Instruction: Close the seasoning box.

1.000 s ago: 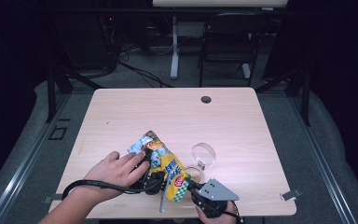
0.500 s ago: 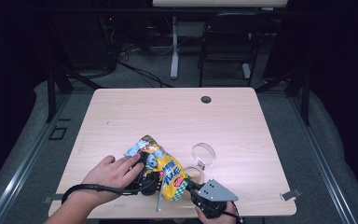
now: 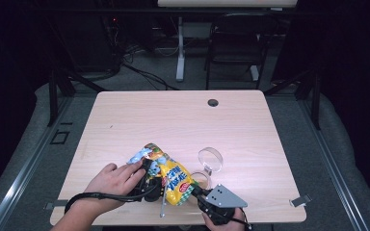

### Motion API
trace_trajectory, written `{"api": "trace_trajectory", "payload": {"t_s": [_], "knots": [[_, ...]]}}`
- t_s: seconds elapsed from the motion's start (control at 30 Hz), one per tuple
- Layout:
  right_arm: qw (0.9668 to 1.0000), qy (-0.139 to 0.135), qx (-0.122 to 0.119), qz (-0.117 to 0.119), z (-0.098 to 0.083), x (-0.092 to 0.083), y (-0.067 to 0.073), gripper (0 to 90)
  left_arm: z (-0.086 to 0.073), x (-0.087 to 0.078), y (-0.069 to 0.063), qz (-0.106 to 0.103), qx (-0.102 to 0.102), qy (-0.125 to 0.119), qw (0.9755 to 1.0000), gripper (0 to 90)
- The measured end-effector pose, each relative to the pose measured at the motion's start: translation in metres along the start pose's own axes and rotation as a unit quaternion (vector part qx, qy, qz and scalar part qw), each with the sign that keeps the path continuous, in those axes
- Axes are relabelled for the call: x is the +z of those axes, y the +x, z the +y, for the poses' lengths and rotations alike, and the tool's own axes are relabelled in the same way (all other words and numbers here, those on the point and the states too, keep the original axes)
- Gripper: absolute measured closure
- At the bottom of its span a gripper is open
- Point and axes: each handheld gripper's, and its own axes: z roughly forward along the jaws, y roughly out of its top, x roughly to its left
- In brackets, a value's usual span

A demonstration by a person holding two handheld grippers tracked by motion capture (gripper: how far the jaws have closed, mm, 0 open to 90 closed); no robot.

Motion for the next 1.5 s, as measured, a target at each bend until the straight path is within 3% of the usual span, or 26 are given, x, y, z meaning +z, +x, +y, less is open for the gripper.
{"api": "trace_trajectory", "payload": {"t_s": [0.03,0.07,0.33,0.37,0.5,0.77,0.9,1.03,1.1,1.47,1.5], "knots": [[1.0,-0.001,0.001,0.001,0.0,0.0,0.0,88.3,0.0,0.0,0.0,0.0,-0.001,0.001,1.0,81.0],[0.9999,0.007,-0.001,-0.015,0.001,-0.001,0.001,88.3,0.0,0.0,0.0,-0.001,-0.004,0.0,1.0,81.1],[0.9998,-0.009,0.0,-0.017,0.0,0.0,0.001,88.4,-0.001,0.003,-0.004,-0.006,-0.019,-0.003,0.9998,81.2],[1.0,-0.002,0.0,-0.002,0.001,-0.001,0.0,88.4,-0.002,0.003,-0.004,-0.009,-0.021,-0.005,0.9997,81.2],[1.0,-0.003,-0.003,-0.003,0.001,-0.001,0.001,88.4,-0.003,0.004,-0.006,-0.009,-0.031,-0.007,0.9995,81.3],[0.9999,-0.005,-0.014,-0.006,0.003,-0.002,0.0,88.6,-0.007,0.01,-0.015,-0.025,-0.064,-0.02,0.9974,81.4],[0.9998,-0.007,-0.017,-0.009,0.004,-0.002,0.001,88.7,-0.009,0.011,-0.021,-0.034,-0.09,-0.026,0.995,81.5],[0.9998,-0.008,-0.019,-0.007,0.005,-0.002,0.001,88.8,-0.01,0.014,-0.025,-0.038,-0.1,-0.033,0.9937,81.7],[0.9997,-0.009,-0.021,-0.007,0.005,-0.002,0.002,88.9,-0.01,0.016,-0.029,-0.045,-0.115,-0.037,0.9916,81.8],[0.9995,-0.011,-0.029,-0.007,0.006,-0.001,0.003,89.2,-0.012,0.02,-0.035,-0.064,-0.136,-0.04,0.9878,82.1],[0.9993,-0.011,-0.034,-0.008,0.007,-0.001,0.004,89.2,-0.013,0.022,-0.038,-0.059,-0.155,-0.055,0.9846,82.1]]}}
